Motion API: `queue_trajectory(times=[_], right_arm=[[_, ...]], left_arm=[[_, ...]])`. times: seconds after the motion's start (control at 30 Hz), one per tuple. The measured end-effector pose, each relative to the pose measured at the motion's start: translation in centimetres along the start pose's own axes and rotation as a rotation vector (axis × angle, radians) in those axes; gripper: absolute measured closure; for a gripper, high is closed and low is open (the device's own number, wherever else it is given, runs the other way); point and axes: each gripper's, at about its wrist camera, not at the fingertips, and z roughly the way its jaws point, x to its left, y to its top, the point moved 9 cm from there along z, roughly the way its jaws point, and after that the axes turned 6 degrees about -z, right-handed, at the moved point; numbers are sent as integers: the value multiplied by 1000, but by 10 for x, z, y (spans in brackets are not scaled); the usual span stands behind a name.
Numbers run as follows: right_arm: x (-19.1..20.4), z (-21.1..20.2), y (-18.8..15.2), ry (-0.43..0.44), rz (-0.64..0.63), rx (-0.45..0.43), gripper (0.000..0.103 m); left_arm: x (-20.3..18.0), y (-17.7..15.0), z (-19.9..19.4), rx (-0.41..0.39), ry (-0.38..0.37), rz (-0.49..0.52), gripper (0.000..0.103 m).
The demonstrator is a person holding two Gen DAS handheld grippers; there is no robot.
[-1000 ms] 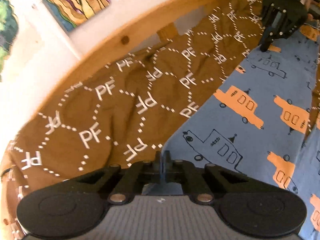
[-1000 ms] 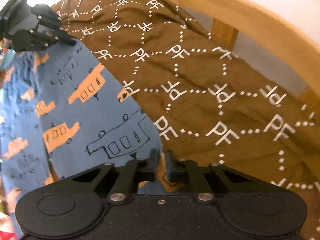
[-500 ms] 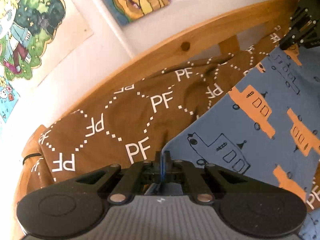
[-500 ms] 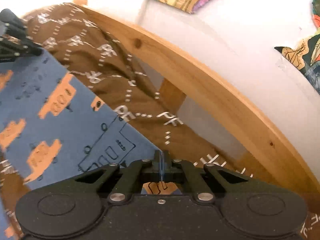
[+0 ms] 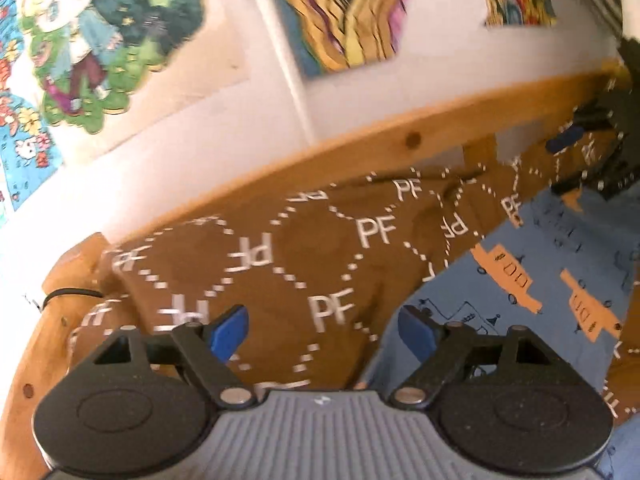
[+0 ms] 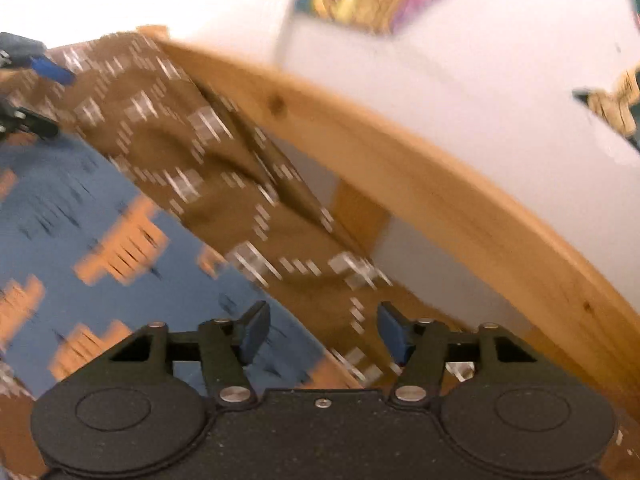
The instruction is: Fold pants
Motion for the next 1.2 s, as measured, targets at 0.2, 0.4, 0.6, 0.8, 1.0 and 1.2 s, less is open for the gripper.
queue_trajectory(times=[0.2,0.4,0.6,0.8,1.0,1.2], right_arm=[[67,19,38,155,-171,-39,29],[78,55,39,202,-201,60,38],[75,75,34,235,-166,135,50],[86,68,36,195,-221,147,103],[91,36,40,124,-190,56,103],[95,16,39,85,-226,4,103]], left_arm=[[12,-9,-22,39,-122,14,16],[2,-35,-12,165,-100,154,55],[-3,-42,-8,206,-57,218,90],[-10,-40,-11,190,-14,234,98],[-12,-41,-17,146,37,300,99],[-10,-37,-30,93,93,301,99]])
